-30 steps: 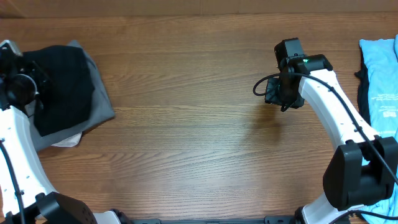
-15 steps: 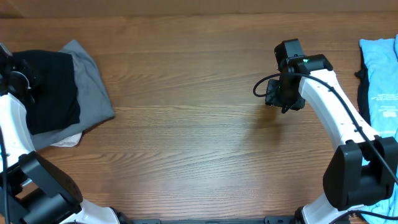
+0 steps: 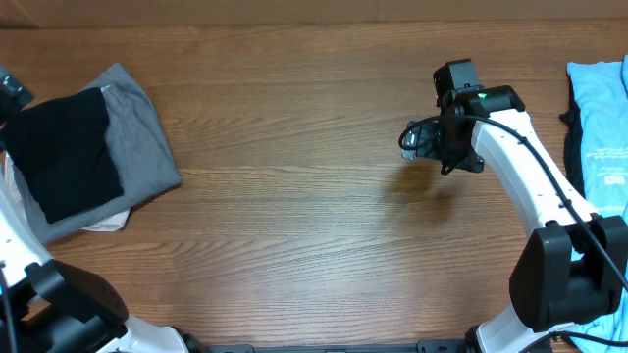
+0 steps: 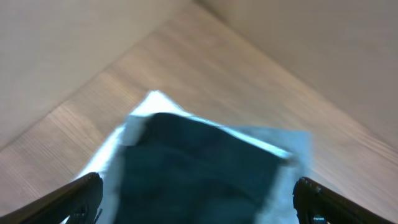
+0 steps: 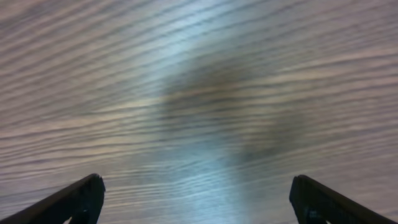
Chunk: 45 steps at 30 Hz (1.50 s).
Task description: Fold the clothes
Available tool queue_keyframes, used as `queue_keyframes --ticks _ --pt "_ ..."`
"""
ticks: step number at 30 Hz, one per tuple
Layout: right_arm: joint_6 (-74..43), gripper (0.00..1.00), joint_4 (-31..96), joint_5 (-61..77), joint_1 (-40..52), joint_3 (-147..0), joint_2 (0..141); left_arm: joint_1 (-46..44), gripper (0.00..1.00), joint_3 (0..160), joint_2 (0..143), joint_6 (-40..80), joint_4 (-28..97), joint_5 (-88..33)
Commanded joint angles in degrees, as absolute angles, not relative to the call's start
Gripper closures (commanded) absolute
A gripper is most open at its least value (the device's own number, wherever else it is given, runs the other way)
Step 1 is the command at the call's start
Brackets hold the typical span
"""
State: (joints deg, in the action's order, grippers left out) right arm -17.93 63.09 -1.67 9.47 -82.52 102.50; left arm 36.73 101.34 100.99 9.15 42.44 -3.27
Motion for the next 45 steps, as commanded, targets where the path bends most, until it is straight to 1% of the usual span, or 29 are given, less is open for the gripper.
queue_keyframes --ticks 1,6,10,12,14,16,19,23,25,28,29,32,34,41,45 --pt "-17.96 0.0 57.98 8.25 9.56 -83.77 101.67 27.57 0.0 105.73 98.5 8.16 49.17 -9.32" --pt "-13.93 0.0 57.82 8.54 8.88 -88.55 101.67 14.22 0.0 105.69 98.5 4.49 60.73 -8.93" --pt "-13.47 0.0 67.0 7.81 6.07 -99.44 101.01 3.84 0.0 105.69 98.52 4.19 76.44 -8.56" --pt "-13.41 0.0 70.63 7.75 5.02 -102.21 99.37 1.19 0.0 105.69 98.5 6.85 82.63 -7.44" --pt "-13.02 0.0 73.21 6.0 4.4 -102.24 95.59 -0.16 0.0 105.69 98.1 11.07 89.1 -2.46" --pt "-13.04 0.0 74.72 2.76 4.43 -102.06 92.18 -0.14 0.0 105.3 96.62 11.16 91.96 -1.87" --pt "-13.02 0.0 75.37 2.44 4.49 -101.47 86.7 -0.32 0.0 103.57 91.94 11.16 91.9 -1.48" --pt "-12.97 0.0 72.44 2.42 4.49 -97.08 76.66 -0.4 0.0 99.35 80.86 11.2 85.93 -1.48" --pt "-10.48 0.0 66.74 2.42 4.54 -89.45 66.32 -0.4 0.0 92.95 70.32 11.22 77.91 -1.48" --pt "-9.02 0.0 61.14 2.39 4.54 -79.81 56.45 -0.4 0.0 84.49 60.05 11.75 70.02 -1.43" --pt "-8.91 0.0 58.96 1.93 4.54 -74.3 51.05 -0.4 0.0 80.47 55.92 12.95 67.33 -1.48" --pt "-8.93 0.0 58.7 0.69 4.51 -65.84 42.33 -0.4 0.0 70.28 47.35 14.33 63.11 -1.3" --pt "-8.93 0.0 61.63 0.71 4.51 -63.7 39.81 -0.4 0.0 67.37 45.56 16.19 62.08 -1.5" --pt "-8.91 0.0 74.81 0.71 4.54 -63.31 39.4 -0.4 0.0 65.25 46.13 16.32 68.66 -1.48" --pt "-8.93 0.0 75.79 0.71 4.54 -63.31 39.4 -0.4 0.0 65.23 46.5 16.32 69.91 -1.48"
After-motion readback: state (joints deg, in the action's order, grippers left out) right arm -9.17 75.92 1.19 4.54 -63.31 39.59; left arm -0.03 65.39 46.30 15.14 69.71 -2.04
